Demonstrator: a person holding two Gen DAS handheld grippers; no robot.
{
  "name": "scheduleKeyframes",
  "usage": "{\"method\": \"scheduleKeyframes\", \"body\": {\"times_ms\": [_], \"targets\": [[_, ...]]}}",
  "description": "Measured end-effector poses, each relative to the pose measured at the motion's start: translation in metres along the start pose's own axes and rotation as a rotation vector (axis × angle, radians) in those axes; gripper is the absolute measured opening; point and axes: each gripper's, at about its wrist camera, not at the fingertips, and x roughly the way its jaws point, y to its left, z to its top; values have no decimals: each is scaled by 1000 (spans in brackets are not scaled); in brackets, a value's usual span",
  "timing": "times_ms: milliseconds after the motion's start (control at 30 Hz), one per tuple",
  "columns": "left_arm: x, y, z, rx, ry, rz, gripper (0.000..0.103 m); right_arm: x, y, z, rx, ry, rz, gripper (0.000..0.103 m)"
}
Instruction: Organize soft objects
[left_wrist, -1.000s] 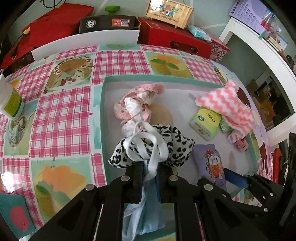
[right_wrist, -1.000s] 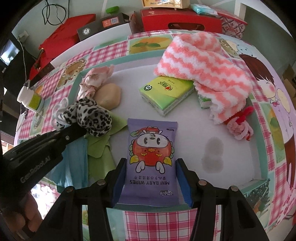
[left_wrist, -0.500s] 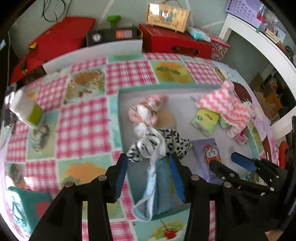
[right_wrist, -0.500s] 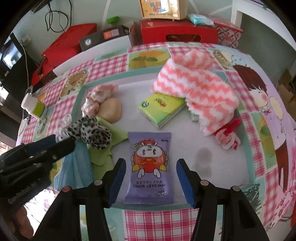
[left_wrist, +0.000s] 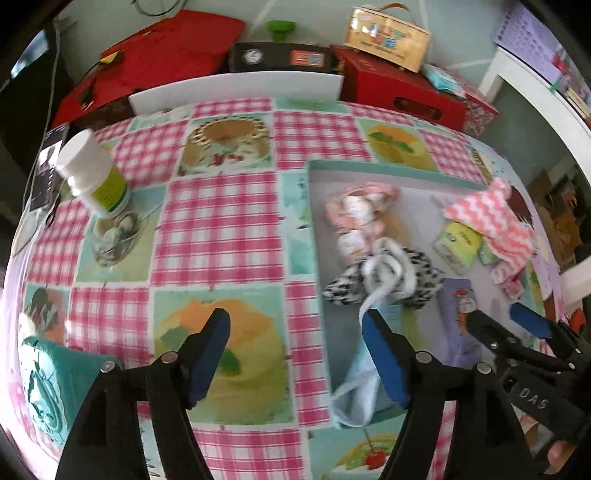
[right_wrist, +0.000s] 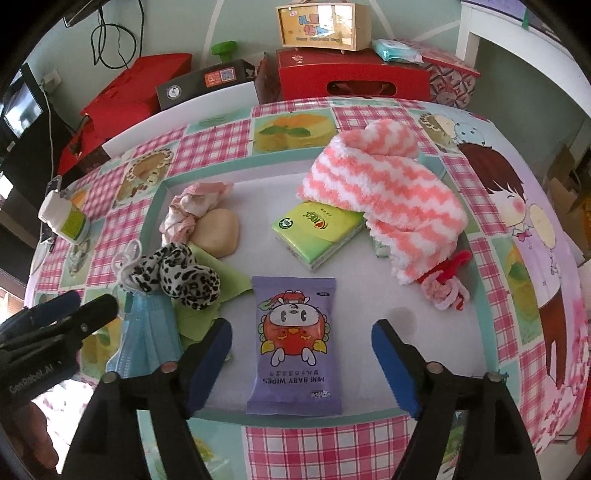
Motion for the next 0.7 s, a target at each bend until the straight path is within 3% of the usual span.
{"method": "scheduleKeyframes", "body": {"times_ms": [100,200,300,700], "targets": [[2,7,-2,-18,-2,20,91,2,0,1,1,-2,-22,93],[2,12,-3,-27,-13,20,92,2,-2,1,11,-11,-44,102],[2,17,-7,-41,-20,26,96,2,-5,2,28,-19,-65,103],[-5,35,-16,-99,-50,48,97,4,-6,3,29,-19,-96,103]]}}
